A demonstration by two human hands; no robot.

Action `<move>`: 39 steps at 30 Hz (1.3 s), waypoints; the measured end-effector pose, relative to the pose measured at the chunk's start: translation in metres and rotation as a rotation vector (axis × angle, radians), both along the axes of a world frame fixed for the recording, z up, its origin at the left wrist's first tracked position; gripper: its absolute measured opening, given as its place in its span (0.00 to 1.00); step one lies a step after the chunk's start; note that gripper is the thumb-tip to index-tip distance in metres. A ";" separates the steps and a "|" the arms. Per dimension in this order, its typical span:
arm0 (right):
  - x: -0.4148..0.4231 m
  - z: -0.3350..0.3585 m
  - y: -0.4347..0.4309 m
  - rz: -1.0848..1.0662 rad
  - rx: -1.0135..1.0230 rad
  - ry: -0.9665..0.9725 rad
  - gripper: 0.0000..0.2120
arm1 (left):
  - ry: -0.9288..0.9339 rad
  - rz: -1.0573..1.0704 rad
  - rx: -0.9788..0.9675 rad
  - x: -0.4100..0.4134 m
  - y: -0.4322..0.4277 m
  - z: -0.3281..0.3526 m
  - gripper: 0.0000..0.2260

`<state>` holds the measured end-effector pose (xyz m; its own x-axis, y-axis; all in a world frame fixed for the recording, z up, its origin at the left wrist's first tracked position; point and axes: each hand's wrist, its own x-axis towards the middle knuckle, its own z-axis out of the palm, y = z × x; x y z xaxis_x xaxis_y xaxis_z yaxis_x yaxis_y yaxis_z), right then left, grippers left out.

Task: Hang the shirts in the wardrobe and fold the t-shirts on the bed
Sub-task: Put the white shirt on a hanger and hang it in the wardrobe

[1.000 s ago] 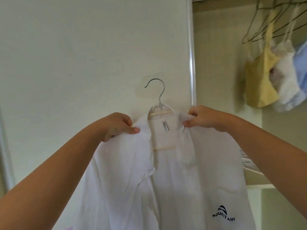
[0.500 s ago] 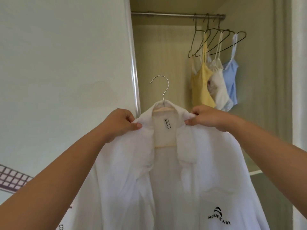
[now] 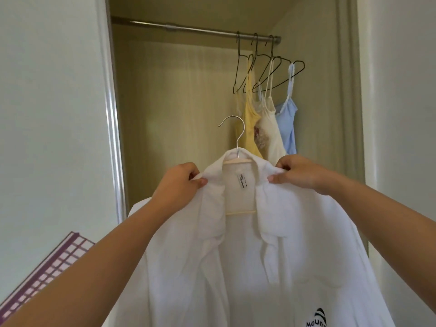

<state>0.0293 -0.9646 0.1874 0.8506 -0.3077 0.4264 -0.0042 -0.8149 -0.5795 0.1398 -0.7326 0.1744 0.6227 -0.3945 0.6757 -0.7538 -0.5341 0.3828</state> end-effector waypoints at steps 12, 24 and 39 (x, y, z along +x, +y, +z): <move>0.011 0.009 -0.082 -0.086 -0.332 0.019 0.11 | -0.032 0.117 -0.229 0.051 -0.046 0.006 0.07; 0.063 0.043 -0.067 -0.363 -0.483 -0.245 0.09 | -0.212 0.250 -0.185 0.131 -0.075 0.048 0.08; 0.162 0.134 -0.015 -0.550 -0.627 -0.341 0.14 | -0.044 0.181 -0.244 0.190 -0.101 0.108 0.18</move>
<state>0.1910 -0.9794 0.3213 0.4488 -0.2600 0.8550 -0.3958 -0.9156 -0.0707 0.3302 -0.8335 0.2822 0.6358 -0.1026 0.7650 -0.6736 -0.5576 0.4851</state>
